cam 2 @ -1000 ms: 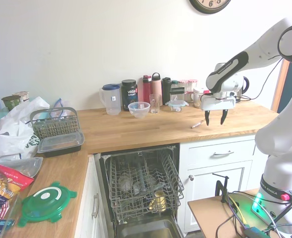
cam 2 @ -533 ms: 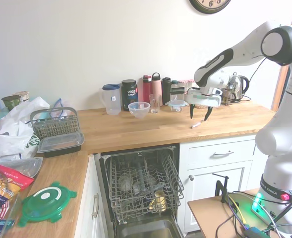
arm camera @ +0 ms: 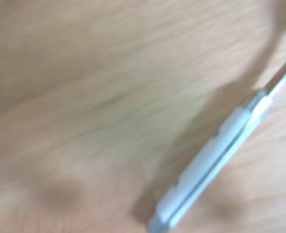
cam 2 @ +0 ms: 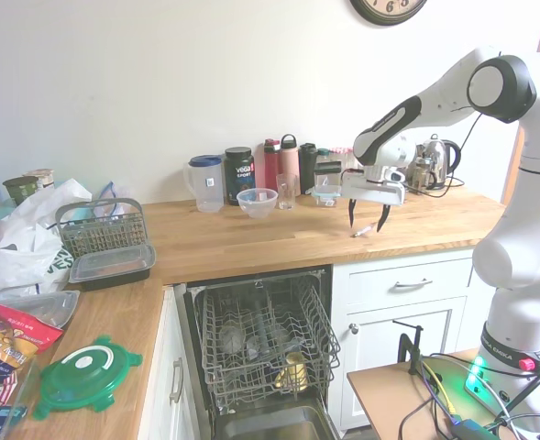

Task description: Put the fork in the dishwasher

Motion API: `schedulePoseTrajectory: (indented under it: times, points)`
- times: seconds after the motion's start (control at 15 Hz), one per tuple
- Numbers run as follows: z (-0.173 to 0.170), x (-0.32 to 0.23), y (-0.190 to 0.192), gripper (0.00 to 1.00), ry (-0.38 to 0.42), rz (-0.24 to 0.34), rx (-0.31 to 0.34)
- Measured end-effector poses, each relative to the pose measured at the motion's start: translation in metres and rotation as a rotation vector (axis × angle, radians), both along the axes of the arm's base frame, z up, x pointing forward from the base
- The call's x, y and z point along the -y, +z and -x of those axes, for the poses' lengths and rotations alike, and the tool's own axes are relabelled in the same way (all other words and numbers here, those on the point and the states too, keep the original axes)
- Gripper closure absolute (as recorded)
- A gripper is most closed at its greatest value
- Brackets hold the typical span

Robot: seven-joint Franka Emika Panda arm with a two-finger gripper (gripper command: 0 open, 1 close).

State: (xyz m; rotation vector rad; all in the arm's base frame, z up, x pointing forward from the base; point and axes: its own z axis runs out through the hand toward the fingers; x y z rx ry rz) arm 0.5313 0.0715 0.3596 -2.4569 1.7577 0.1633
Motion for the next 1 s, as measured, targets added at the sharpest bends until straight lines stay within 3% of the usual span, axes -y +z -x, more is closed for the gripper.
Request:
schedulePoseTrajectory:
  times: [0.53,1.0]
  points:
    - [-0.044,0.009,-0.027,1.0,-0.107,-0.001,-0.055]
    - [-0.05,0.012,-0.028,1.0,-0.115,0.01,-0.066]
